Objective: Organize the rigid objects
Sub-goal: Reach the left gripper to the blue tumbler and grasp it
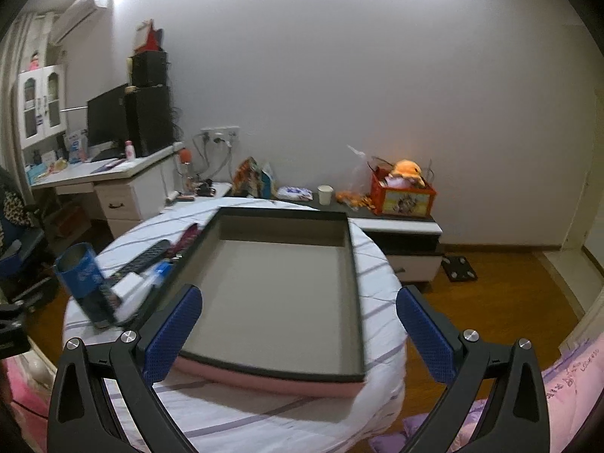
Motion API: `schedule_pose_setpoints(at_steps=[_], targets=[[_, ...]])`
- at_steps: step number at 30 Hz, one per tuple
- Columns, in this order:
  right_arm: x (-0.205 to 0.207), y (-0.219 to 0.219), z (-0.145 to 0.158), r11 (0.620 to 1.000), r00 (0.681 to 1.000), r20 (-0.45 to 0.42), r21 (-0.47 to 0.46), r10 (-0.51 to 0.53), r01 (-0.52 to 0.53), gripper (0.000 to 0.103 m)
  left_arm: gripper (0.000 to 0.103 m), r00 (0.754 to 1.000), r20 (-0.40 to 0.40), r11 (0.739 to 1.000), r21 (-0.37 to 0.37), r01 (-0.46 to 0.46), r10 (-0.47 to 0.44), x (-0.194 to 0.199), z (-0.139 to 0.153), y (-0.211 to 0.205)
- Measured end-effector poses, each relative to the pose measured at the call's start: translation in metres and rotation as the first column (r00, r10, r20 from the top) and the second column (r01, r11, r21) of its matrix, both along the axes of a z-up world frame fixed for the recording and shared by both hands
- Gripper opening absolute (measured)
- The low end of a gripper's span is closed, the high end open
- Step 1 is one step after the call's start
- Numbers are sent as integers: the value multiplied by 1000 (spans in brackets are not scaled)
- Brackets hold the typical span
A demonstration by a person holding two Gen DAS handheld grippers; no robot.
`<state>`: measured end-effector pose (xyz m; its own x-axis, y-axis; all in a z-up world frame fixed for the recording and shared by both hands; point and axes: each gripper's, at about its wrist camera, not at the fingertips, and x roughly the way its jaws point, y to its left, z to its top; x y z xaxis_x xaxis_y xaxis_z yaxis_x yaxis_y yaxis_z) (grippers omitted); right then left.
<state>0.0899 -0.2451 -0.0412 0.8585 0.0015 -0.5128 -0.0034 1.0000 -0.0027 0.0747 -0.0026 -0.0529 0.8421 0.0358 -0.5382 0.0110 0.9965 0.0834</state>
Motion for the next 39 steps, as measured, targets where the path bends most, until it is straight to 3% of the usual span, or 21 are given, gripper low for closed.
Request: schedule_pose_setpoints(at_steps=[12,15,17,19,21,25,26,29,33,39], targets=[[68,-37,-43,999,979,-205,45,13,-4,102,103,998,-37,999,20,-45,46,25,-16,9],[81,-43,-53,999,964,-266,41,21,-10,90,103,997,-56,998,19,-57,58,33,-20,13],[86,-45,-60,999,954,-297,38,30,-20,65,103,996,-62,997,17,-69,70,36,-23,17],[91,-47,-66,998,942,-334,54,44,-28,53,103,994,-71,997,16,-78,79,39,-26,21],[94,-47,-72,996,930,-360,71,73,-50,52,103,993,-85,996,11,-87,88,43,-30,27],[97,-50,-76,999,923,-382,26,39,-32,16,103,988,-113,994,7,-109,109,49,-38,38],[96,-53,-76,999,923,-384,19,34,-29,11,103,986,-123,993,3,-115,114,51,-41,41],[96,-58,-77,998,919,-390,49,57,-41,10,103,982,-146,992,-10,-125,122,56,-48,48],[99,-52,-75,999,920,-390,3,37,-39,10,103,978,-174,992,-31,-125,118,63,-54,53],[100,-56,-75,999,921,-388,30,47,-38,10,103,985,-162,995,-67,-78,67,68,-57,45]])
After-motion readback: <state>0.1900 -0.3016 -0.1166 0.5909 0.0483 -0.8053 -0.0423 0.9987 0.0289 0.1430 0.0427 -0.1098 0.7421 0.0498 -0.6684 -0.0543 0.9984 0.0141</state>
